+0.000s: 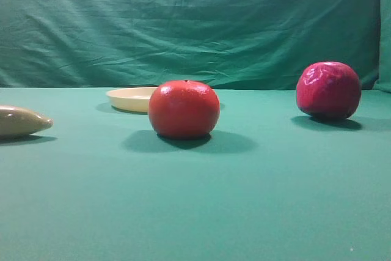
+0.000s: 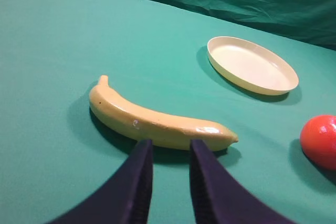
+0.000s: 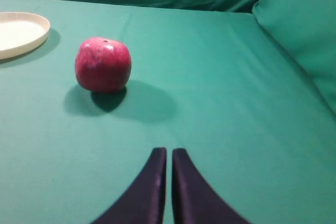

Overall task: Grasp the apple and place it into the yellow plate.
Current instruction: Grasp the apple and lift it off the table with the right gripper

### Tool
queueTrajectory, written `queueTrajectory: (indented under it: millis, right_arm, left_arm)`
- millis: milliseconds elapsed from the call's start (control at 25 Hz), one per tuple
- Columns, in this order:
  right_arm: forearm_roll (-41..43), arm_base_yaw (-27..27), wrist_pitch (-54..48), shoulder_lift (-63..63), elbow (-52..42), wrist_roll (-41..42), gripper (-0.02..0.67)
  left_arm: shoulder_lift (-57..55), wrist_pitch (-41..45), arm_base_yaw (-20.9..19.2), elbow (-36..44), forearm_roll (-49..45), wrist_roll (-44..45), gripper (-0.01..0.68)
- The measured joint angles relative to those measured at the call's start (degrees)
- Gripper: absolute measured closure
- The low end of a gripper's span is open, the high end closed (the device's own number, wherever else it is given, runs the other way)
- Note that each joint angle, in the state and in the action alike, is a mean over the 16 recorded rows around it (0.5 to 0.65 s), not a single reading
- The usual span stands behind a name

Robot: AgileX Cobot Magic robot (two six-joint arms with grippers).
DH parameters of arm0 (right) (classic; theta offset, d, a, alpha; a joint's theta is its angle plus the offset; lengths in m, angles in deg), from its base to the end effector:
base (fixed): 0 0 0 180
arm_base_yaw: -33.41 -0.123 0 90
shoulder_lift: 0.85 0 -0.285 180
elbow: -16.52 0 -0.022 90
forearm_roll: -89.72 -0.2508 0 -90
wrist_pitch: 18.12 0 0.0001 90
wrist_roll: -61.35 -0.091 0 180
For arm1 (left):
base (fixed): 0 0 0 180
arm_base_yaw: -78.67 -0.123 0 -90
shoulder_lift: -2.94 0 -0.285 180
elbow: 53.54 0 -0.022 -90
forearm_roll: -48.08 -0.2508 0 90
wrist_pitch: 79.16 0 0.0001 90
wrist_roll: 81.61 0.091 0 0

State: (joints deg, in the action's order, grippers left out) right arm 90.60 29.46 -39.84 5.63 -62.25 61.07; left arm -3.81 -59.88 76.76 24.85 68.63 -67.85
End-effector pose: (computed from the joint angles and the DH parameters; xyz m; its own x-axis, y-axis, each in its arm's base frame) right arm 0.0519 0.0031 0.1712 -0.2905 -0.0295 -0.9564 -0.0662 0.9978 -0.0106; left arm 0.0533 -0.0088 0.1788 -0.2363 -0.1070 -0.9658 0.0563 0.9907 -0.1236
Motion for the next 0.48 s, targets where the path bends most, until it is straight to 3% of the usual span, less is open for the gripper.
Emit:
queueTrajectory:
  millis: [480]
  right_arm:
    - [0.00,0.00,0.00,0.00,0.00,0.00,0.649]
  left_arm:
    - [0.00,0.00,0.00,0.00,0.00,0.00,0.516]
